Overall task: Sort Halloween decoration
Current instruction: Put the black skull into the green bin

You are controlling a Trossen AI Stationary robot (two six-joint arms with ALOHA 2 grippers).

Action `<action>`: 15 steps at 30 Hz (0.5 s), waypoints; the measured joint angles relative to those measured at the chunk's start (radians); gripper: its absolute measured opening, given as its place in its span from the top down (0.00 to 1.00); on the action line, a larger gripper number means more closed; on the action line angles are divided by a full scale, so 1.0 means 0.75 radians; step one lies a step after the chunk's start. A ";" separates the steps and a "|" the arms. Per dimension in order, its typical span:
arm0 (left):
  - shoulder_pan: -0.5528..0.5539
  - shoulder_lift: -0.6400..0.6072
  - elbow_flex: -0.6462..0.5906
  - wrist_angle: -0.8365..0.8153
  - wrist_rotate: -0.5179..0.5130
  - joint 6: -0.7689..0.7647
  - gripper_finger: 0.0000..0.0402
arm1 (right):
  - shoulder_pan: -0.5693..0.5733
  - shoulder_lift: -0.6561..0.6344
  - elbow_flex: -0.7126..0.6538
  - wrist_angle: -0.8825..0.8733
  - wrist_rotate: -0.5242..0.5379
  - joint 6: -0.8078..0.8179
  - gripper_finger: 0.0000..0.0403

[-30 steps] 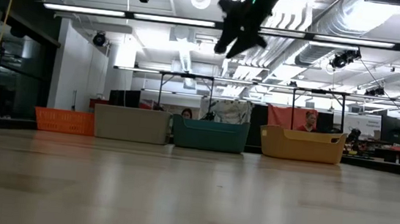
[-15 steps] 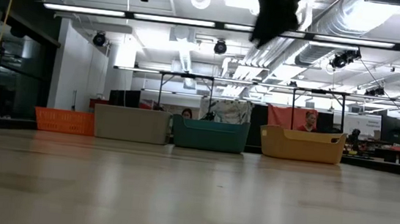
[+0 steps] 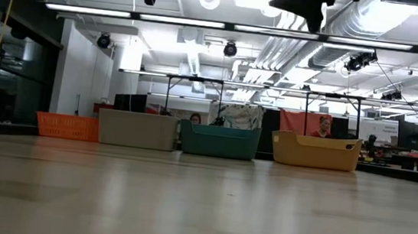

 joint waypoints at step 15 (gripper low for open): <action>0.032 0.000 0.000 -0.004 -0.019 0.046 1.00 | -0.025 0.009 0.027 0.028 -0.091 -0.189 0.91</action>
